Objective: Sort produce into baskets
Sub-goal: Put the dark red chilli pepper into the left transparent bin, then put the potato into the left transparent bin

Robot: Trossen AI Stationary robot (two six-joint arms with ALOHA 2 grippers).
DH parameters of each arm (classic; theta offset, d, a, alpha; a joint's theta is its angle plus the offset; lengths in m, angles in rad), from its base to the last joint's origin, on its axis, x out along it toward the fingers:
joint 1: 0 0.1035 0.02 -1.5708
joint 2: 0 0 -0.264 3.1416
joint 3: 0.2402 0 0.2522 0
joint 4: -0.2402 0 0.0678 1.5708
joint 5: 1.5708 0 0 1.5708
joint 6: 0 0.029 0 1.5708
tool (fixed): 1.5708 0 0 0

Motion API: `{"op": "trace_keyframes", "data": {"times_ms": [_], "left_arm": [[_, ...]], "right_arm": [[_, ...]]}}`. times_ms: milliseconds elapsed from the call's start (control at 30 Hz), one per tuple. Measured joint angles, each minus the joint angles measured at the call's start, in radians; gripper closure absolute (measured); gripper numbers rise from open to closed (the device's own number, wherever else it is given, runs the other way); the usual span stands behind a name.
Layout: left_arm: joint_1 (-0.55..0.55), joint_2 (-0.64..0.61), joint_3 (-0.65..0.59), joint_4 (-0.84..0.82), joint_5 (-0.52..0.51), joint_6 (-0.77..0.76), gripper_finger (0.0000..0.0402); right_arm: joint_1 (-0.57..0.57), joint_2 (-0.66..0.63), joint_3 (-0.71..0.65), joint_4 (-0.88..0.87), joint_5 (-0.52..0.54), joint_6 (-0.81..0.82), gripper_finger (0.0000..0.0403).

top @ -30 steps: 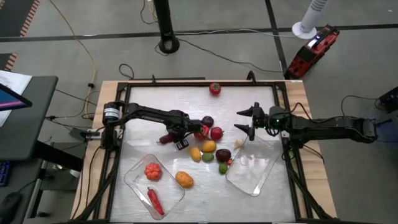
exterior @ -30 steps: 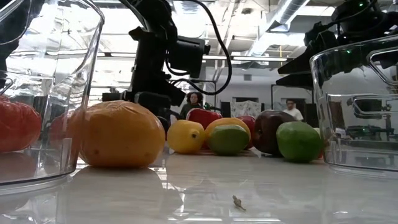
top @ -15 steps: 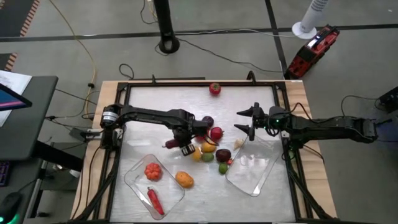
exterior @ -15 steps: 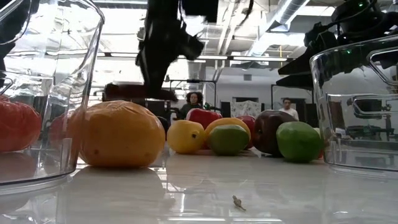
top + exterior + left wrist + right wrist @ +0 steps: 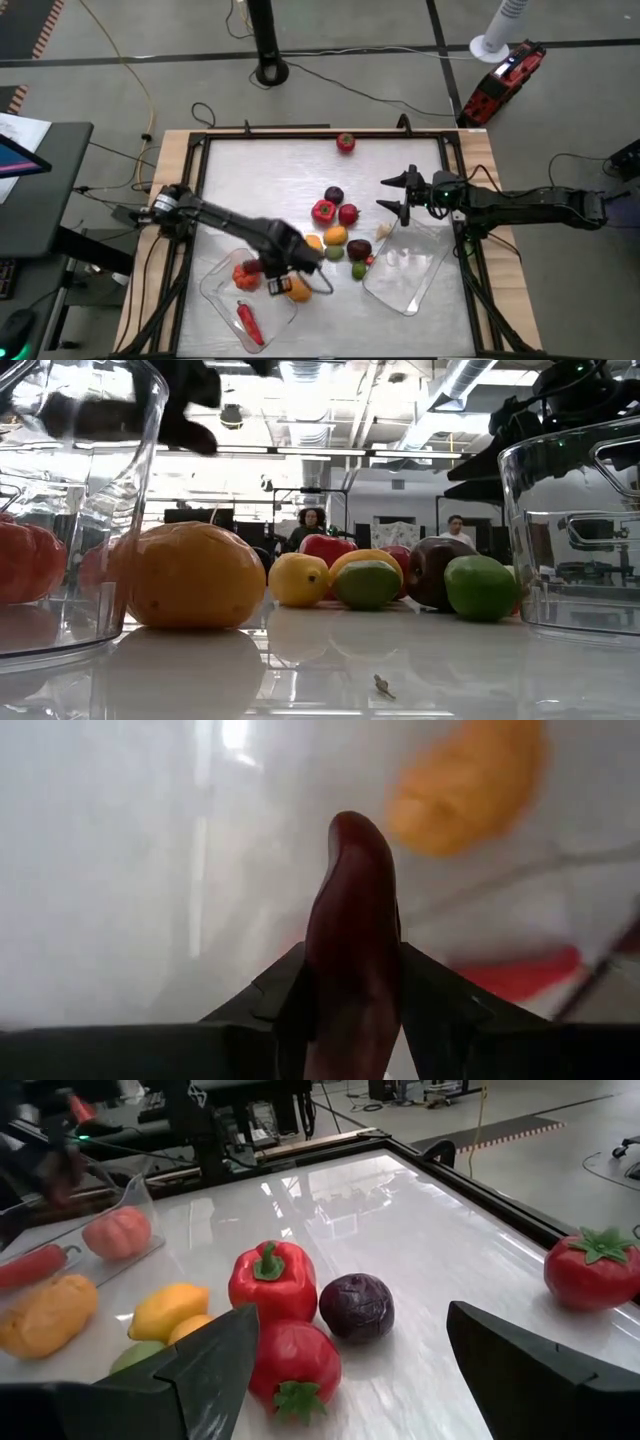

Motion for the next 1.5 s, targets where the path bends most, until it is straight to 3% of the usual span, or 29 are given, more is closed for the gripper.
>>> {"op": "trace_keyframes", "data": {"times_ms": [300,467,700,967,1200,1333,1500], "left_arm": [[-0.132,-0.017,0.000,0.004,-0.053,-0.192,0.0282],[-0.175,-0.017,0.000,0.005,-0.055,-0.268,0.0245],[-0.167,-0.017,0.000,0.019,-0.137,-0.266,0.0172],[-0.064,-0.013,0.000,0.318,-0.131,-0.105,0.0160],[0.017,0.010,0.000,0.449,-0.066,-0.017,0.0160],[0.031,0.090,0.003,0.492,0.023,0.041,0.0160],[0.030,0.206,0.075,0.433,0.135,0.099,0.0160]], "right_arm": [[0.002,0.000,0.000,-0.005,0.000,0.025,0.0051],[0.002,0.000,0.000,-0.010,0.000,0.025,0.0051],[0.002,0.000,0.000,-0.021,0.000,0.030,0.0051],[0.000,0.000,0.000,-0.019,0.000,0.033,0.0051],[-0.001,0.000,0.000,-0.020,0.002,0.028,0.0051],[-0.001,0.000,0.000,-0.026,0.005,0.025,0.0051],[-0.001,0.000,0.000,-0.027,0.006,0.025,0.0051]]}}
